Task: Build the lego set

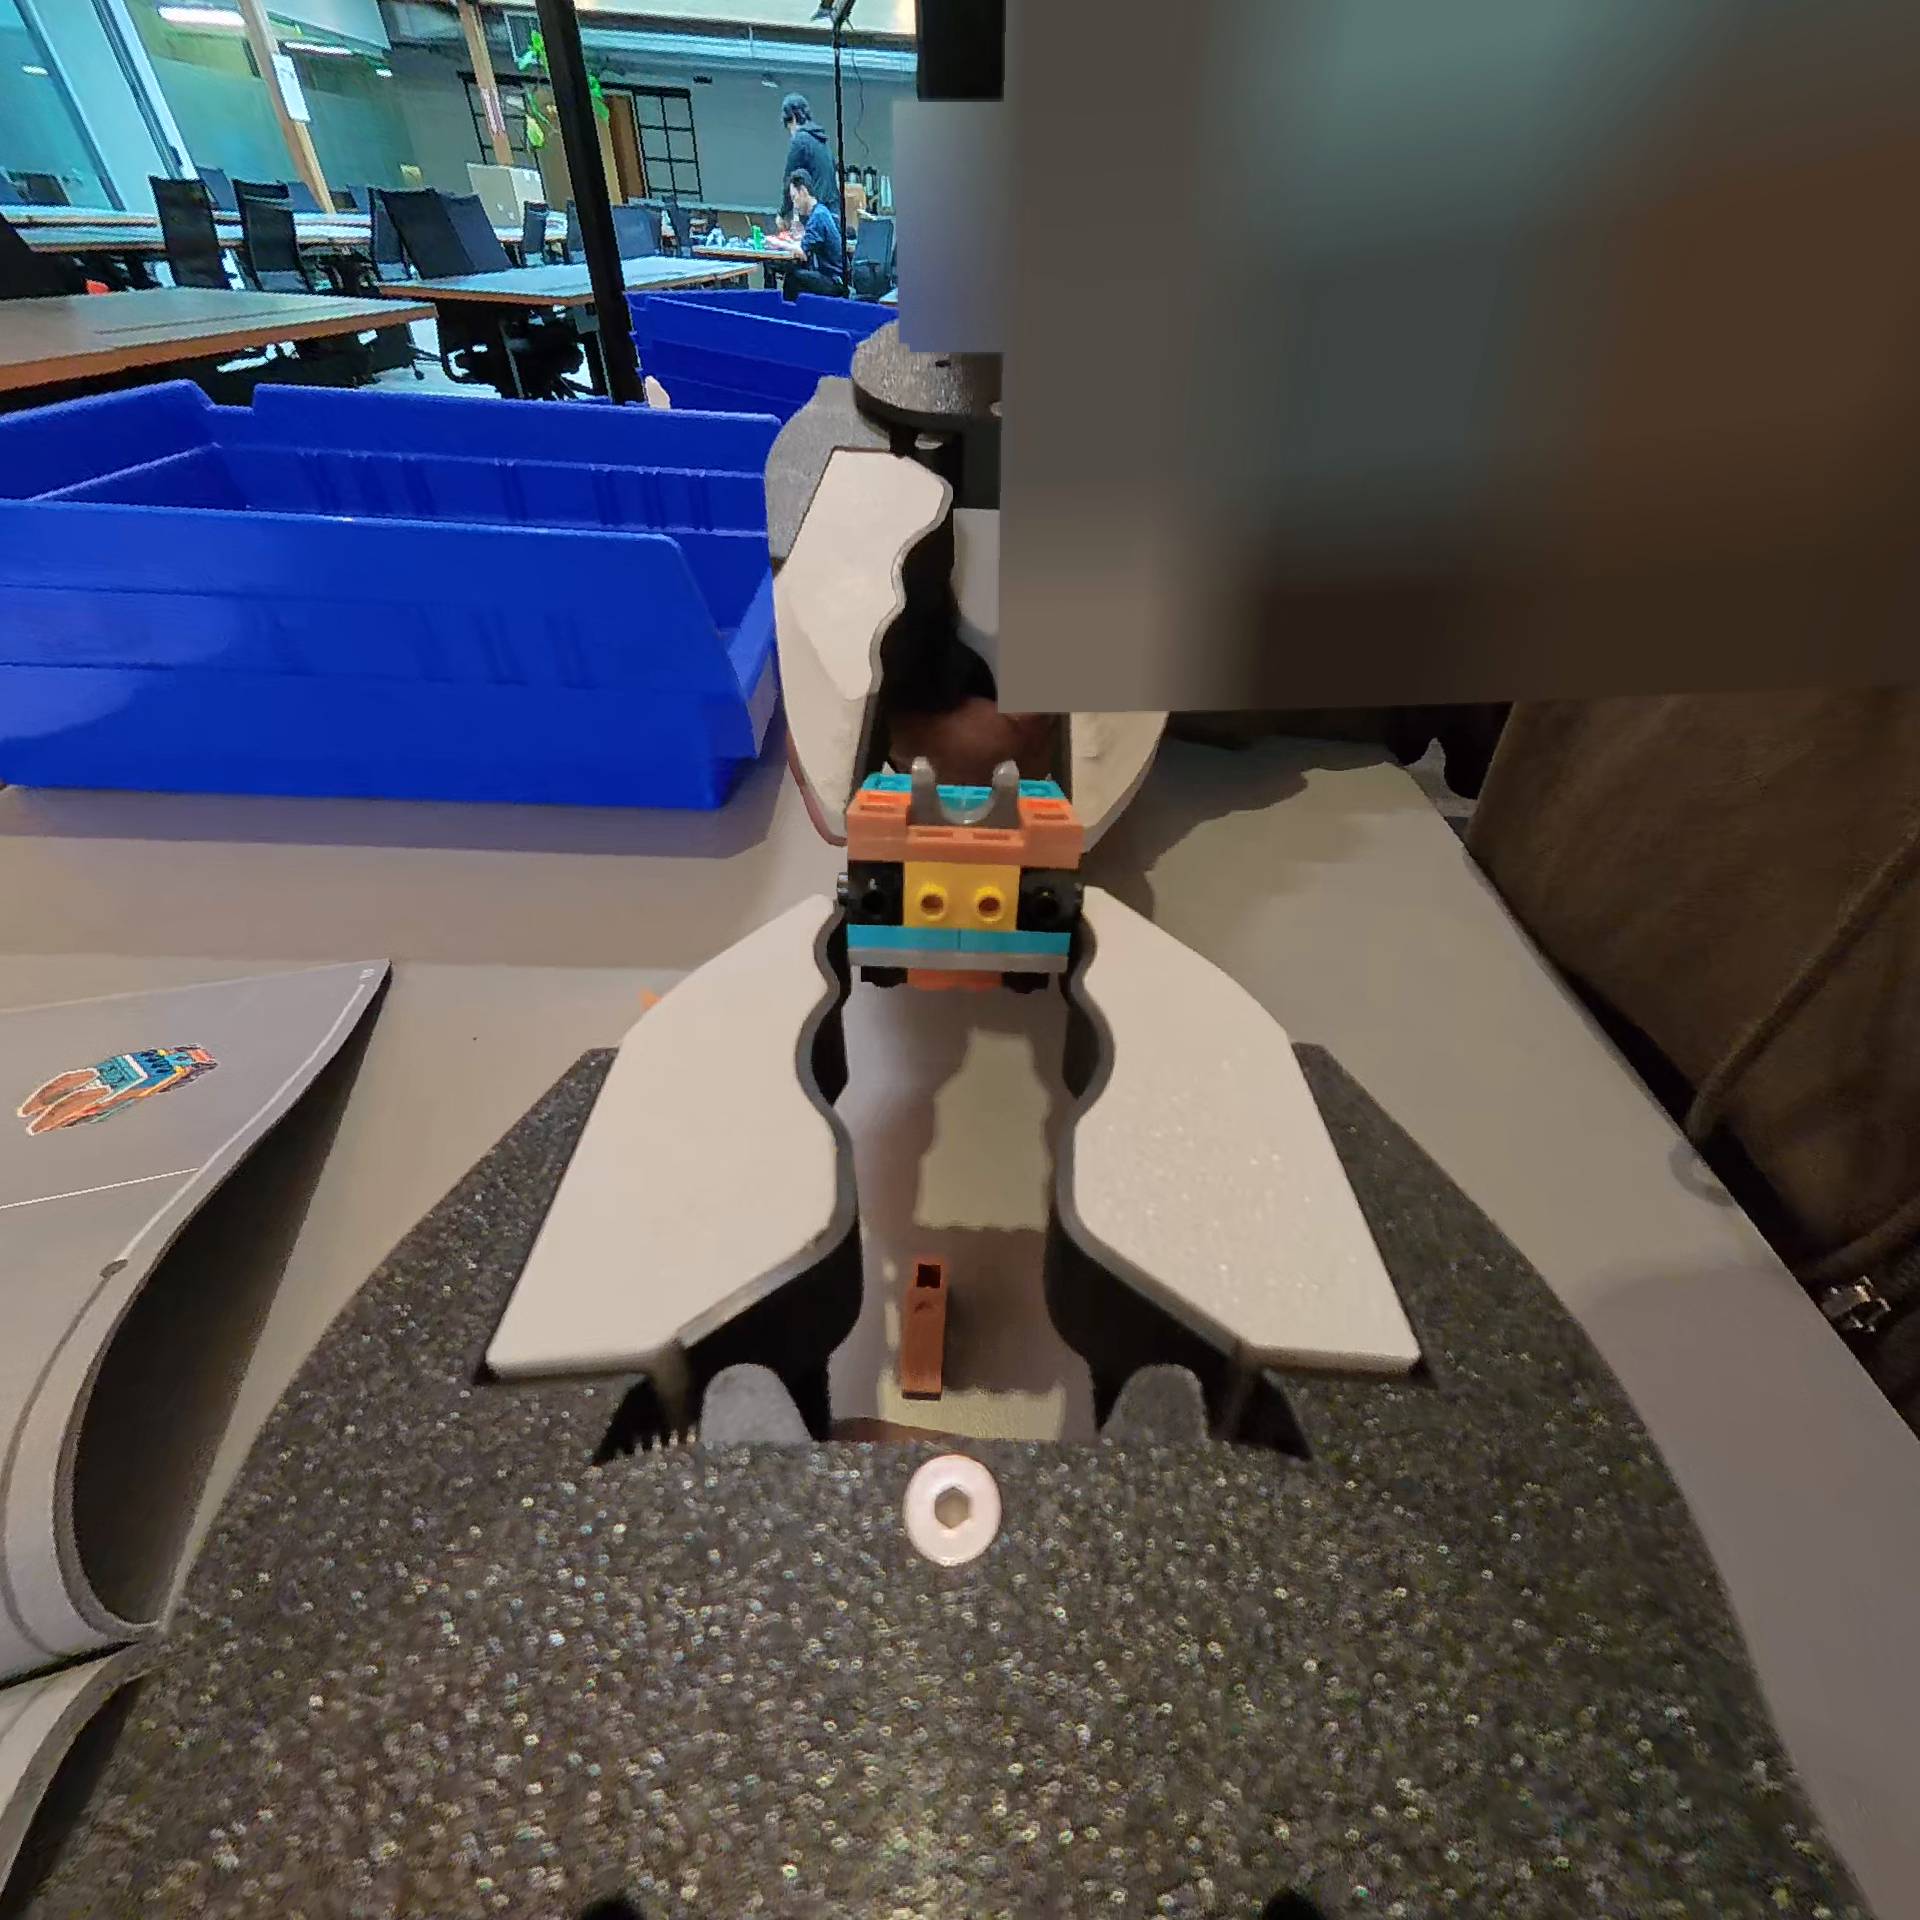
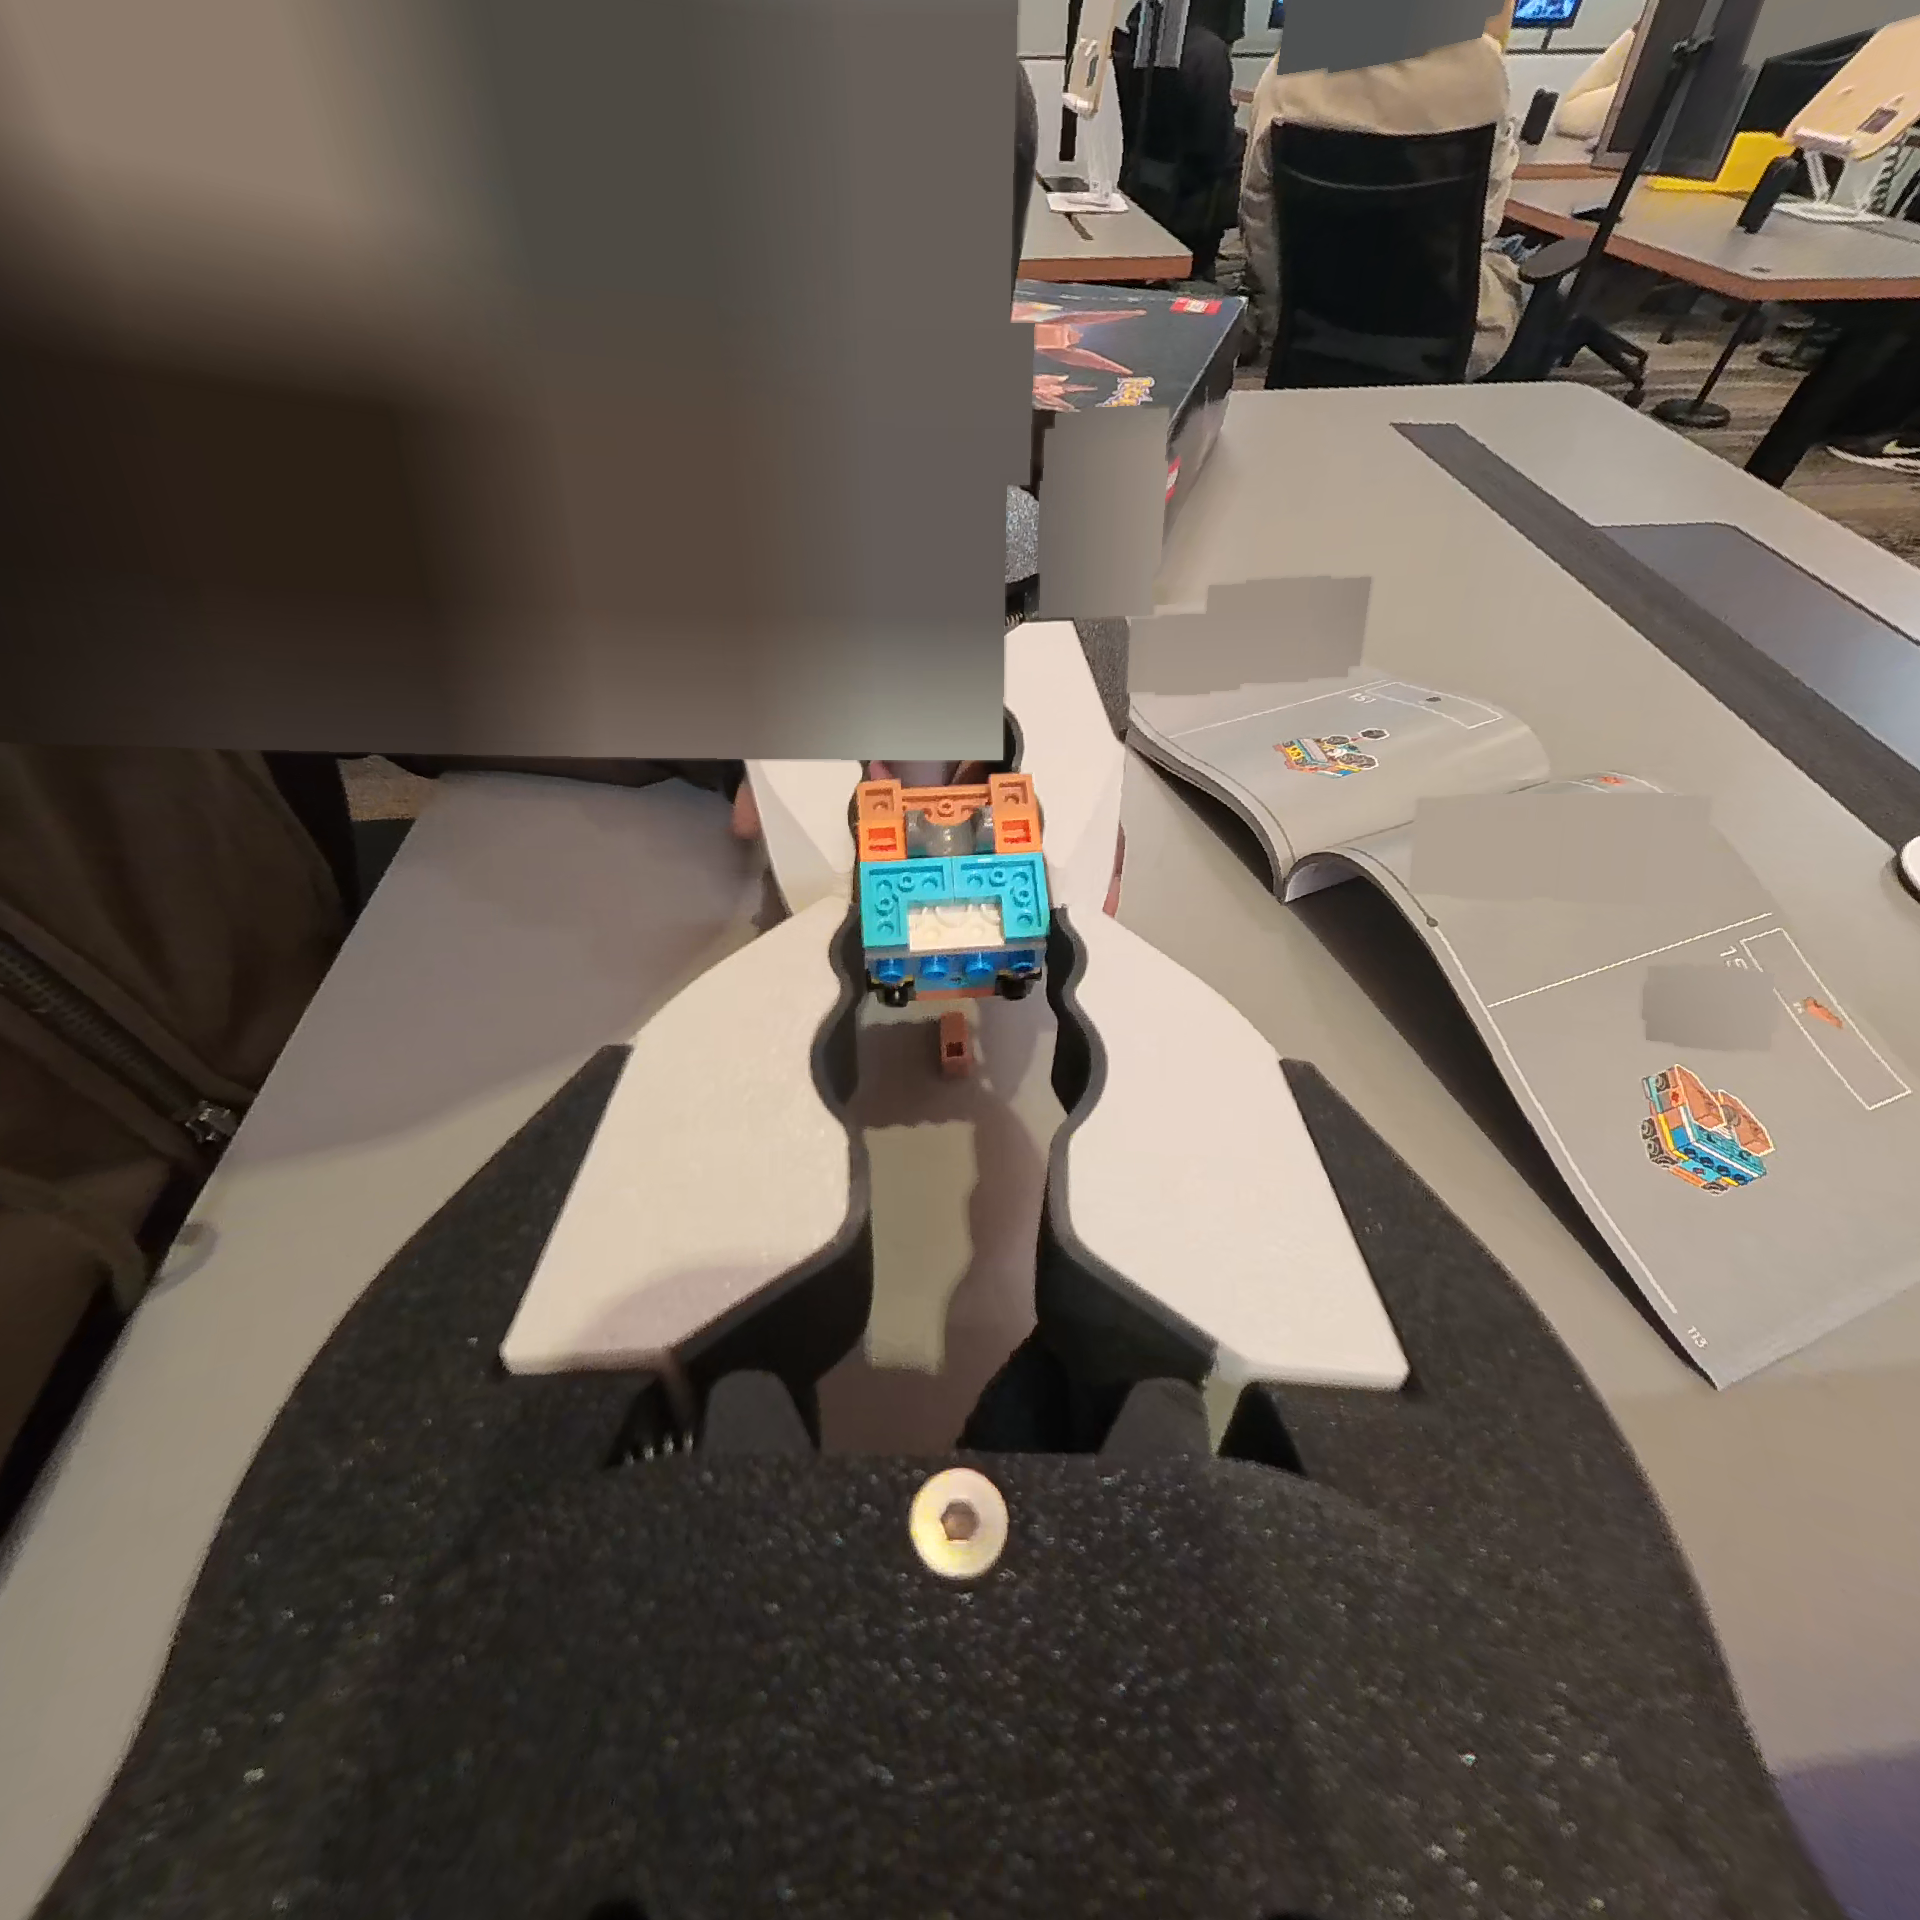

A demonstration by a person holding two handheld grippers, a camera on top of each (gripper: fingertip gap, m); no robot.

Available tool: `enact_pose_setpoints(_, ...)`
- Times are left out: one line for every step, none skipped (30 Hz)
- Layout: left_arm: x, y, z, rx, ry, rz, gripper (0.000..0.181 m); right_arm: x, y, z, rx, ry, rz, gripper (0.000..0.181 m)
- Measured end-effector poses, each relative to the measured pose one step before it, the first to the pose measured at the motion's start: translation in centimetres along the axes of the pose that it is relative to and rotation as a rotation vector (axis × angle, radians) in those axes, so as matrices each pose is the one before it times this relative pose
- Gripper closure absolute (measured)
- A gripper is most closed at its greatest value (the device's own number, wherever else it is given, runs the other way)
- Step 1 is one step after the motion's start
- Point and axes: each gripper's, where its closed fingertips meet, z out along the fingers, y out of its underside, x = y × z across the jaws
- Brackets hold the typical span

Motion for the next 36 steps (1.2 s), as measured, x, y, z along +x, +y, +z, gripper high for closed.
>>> enact_pose_setpoints(-0.057,-0.090,-0.009,0.0074,-0.0026,-0.0035,0.142,0.036,-0.060,-0.010,0.0039,0.0041,-0.0012,0.148)
enact_pose_setpoints(-0.010,-0.077,-0.008,0.0062,0.0012,-0.0047,0.142,0.014,-0.056,-0.002,0.0033,0.0017,0.0001,0.148)
enact_pose_setpoints(-0.006,-0.059,0.001,0.0046,0.0012,-0.0052,0.142,0.001,-0.051,0.000,0.0028,0.0022,-0.0016,0.148)
enact_pose_setpoints(0.001,-0.039,0.000,0.0030,0.0008,-0.0042,0.142,0.007,-0.067,-0.008,0.0035,0.0023,-0.0020,0.148)
enact_pose_setpoints(-0.006,-0.014,0.011,0.0016,0.0008,-0.0034,0.142,-0.004,-0.032,0.006,0.0018,0.0015,-0.0008,0.148)
enact_pose_setpoints(-0.017,0.007,0.022,-0.0010,-0.0010,-0.0024,0.142,0.015,-0.022,0.016,0.0006,0.0033,-0.0021,0.148)
enact_pose_setpoints(-0.058,0.033,0.033,-0.0024,-0.0035,-0.0014,0.141,0.024,-0.030,0.019,0.0013,0.0044,-0.0027,0.148)
enact_pose_setpoints(-0.028,0.025,0.019,-0.0015,-0.0009,-0.0008,0.141,-0.014,-0.010,0.033,0.0010,0.0017,-0.0011,0.148)
enact_pose_setpoints(0.000,0.004,0.016,-0.0005,0.0000,0.0000,0.141,-0.010,-0.042,0.038,0.0028,0.0010,0.0015,0.148)
enact_pose_setpoints(0.014,-0.008,0.005,0.0006,0.0008,-0.0005,0.141,-0.021,-0.019,0.043,0.0026,0.0004,0.0033,0.148)
enact_pose_setpoints(0.013,-0.035,0.005,0.0035,0.0016,-0.0031,0.141,0.003,-0.025,0.032,0.0033,0.0005,0.0032,0.148)
enact_pose_setpoints(0.024,-0.065,-0.005,0.0052,0.0024,-0.0044,0.142,0.010,-0.032,0.005,0.0037,-0.0003,0.0042,0.148)
enact_pose_setpoints(-0.012,-0.058,-0.002,0.0054,0.0001,-0.0038,0.142,0.022,-0.064,0.000,0.0048,0.0003,0.0053,0.148)
enact_pose_setpoints(-0.009,-0.078,-0.017,0.0063,0.0005,-0.0032,0.142,0.013,-0.081,0.000,0.0053,-0.0002,0.0042,0.148)
enact_pose_setpoints(0.006,-0.058,-0.018,0.0047,0.0015,-0.0020,0.142,-0.039,-0.075,0.018,0.0054,-0.0022,0.0033,0.148)
enact_pose_setpoints(0.060,-0.006,-0.016,0.0006,0.0053,0.0000,0.142,-0.056,-0.057,0.022,0.0046,-0.0022,0.0026,0.148)
enact_pose_setpoints(0.031,-0.024,-0.022,0.0023,0.0014,0.0013,0.142,-0.005,-0.053,0.011,0.0045,0.0009,0.0014,0.148)
enact_pose_setpoints(-0.061,-0.097,-0.028,0.0074,-0.0043,0.0013,0.142,0.056,-0.068,0.005,0.0050,0.0041,0.0016,0.148)
enact_pose_setpoints(-0.109,-0.111,-0.038,0.0090,-0.0055,0.0002,0.143,0.088,-0.037,-0.003,0.0033,0.0056,0.0013,0.148)
enact_pose_setpoints(-0.125,-0.089,-0.056,0.0065,-0.0069,-0.0001,0.143,0.126,-0.005,-0.023,-0.0010,0.0083,-0.0038,0.148)
enact_pose_setpoints(-0.181,-0.080,-0.092,0.0058,-0.0085,0.0006,0.143,0.157,0.076,-0.068,-0.0063,0.0104,-0.0112,0.148)
enact_pose_setpoints(-0.225,-0.031,-0.148,0.0020,-0.0094,0.0038,0.143,0.205,0.067,-0.117,-0.0073,0.0118,-0.0116,0.149)
enact_pose_setpoints(-0.328,-0.073,-0.217,0.0038,-0.0128,0.0050,0.143,0.260,0.010,-0.153,-0.0030,0.0115,-0.0052,0.151)
enact_pose_setpoints(-0.402,-0.129,-0.278,0.0090,-0.0143,-0.0019,0.143,0.258,-0.127,-0.193,0.0077,0.0089,0.0036,0.154)
enact_pose_setpoints(-0.395,-0.188,-0.285,0.0128,-0.0103,-0.0092,0.143,0.254,-0.242,-0.159,0.0161,0.0077,0.0133,0.155)
enact_pose_setpoints(-0.397,-0.254,-0.270,0.0175,-0.0122,-0.0102,0.143,0.194,-0.193,-0.108,0.0138,0.0035,0.0182,0.155)
enact_pose_setpoints(-0.418,-0.298,-0.263,0.0196,-0.0150,-0.0090,0.143,0.161,-0.026,-0.035,0.0045,0.0033,0.0159,0.156)
enact_pose_setpoints(-0.394,-0.295,-0.246,0.0173,-0.0145,-0.0074,0.143,0.125,0.209,0.061,-0.0089,0.0037,0.0092,0.156)
enact_pose_setpoints(-0.358,-0.269,-0.225,0.0144,-0.0141,-0.0032,0.143,0.040,0.441,0.157,-0.0230,0.0009,0.0033,0.156)
enact_pose_setpoints(-0.294,-0.249,-0.202,0.0139,-0.0125,0.0001,0.143,-0.123,0.609,0.272,-0.0335,-0.0050,-0.0025,0.156)
enact_pose_setpoints(-0.258,-0.235,-0.148,0.0127,-0.0119,-0.0021,0.143,-0.204,0.718,0.371,-0.0396,-0.0051,-0.0100,0.156)
enact_pose_setpoints(-0.243,-0.197,-0.117,0.0127,-0.0116,-0.0042,0.143,-0.280,0.767,0.461,-0.0422,-0.0039,-0.0161,0.157)
enact_pose_setpoints(-0.174,-0.136,-0.071,0.0100,-0.0093,-0.0036,0.143,-0.326,0.837,0.533,-0.0480,-0.0043,-0.0199,0.157)
enact_pose_setpoints(-0.132,-0.045,-0.025,0.0044,-0.0077,-0.0011,0.143,-0.280,0.810,0.560,-0.0481,0.0014,-0.0260,0.156)
enact_pose_setpoints(-0.070,-0.005,0.002,0.0019,-0.0048,0.0005,0.143,-0.253,0.745,0.576,-0.0456,0.0055,-0.0298,0.156)
enact_pose_setpoints(0.022,0.016,0.031,0.0005,0.0008,0.0000,0.143,-0.313,0.643,0.593,-0.0421,0.0005,-0.0260,0.157)
